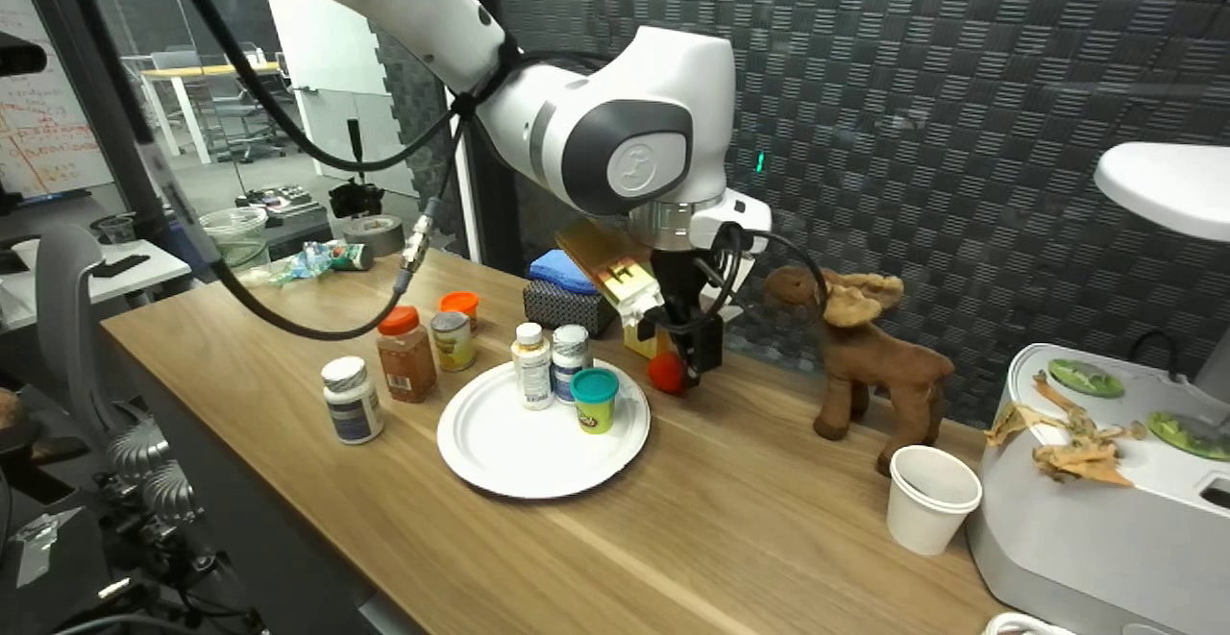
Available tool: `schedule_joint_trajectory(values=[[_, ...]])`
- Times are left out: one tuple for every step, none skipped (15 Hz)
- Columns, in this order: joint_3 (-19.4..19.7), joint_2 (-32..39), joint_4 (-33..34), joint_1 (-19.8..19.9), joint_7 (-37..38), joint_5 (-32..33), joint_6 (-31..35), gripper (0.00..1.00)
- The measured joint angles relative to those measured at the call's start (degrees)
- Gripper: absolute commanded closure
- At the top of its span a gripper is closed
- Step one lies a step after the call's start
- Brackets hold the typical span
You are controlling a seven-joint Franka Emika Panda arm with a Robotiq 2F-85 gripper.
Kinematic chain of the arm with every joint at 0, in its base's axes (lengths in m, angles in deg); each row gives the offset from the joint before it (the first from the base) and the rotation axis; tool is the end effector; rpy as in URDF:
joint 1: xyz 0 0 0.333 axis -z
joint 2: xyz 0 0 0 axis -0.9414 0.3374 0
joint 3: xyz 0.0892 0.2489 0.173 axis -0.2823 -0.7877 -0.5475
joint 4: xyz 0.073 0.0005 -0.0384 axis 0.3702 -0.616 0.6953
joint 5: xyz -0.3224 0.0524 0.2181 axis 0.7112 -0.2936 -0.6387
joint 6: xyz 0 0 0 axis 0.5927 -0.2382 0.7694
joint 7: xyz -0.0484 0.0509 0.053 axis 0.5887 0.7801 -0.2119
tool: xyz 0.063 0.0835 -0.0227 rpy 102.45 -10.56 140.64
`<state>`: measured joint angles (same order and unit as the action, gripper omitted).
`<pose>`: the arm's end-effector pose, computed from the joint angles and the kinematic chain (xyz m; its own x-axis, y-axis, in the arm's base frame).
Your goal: Put the bottles and the orange plushie surrounding the white plate on the white plate
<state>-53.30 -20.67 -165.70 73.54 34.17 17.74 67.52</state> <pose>0.6783 -0.0688 0.2316 0.9471 -0.3142 0.0658 -0.3090 -0.9478 -0.0782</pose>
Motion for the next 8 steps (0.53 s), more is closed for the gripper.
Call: schedule_joint_trajectory(values=[[-0.02, 0.67, 0.75, 0.0, -0.17, 0.0, -0.63, 0.0], [-0.02, 1.29, 1.49, 0.0, -0.3, 0.0, -1.39, 0.0], [-0.02, 1.87, 2.17, 0.0, -0.39, 0.01, -2.19, 0.02], [-0.02, 2.41, 2.81, 0.0, -0.48, 0.06, -2.8, 0.24], [-0.02, 2.94, 3.45, 0.0, -0.6, 0.1, -3.36, 0.27], [-0.02, 3.39, 3.98, 0.0, -0.76, 0.11, -3.57, 0.29], [-0.03, 3.8, 4.51, 0.0, -1.03, 0.11, -3.62, 0.36], [-0.03, 4.14, 5.0, 0.0, -1.23, 0.11, -3.62, 0.44]])
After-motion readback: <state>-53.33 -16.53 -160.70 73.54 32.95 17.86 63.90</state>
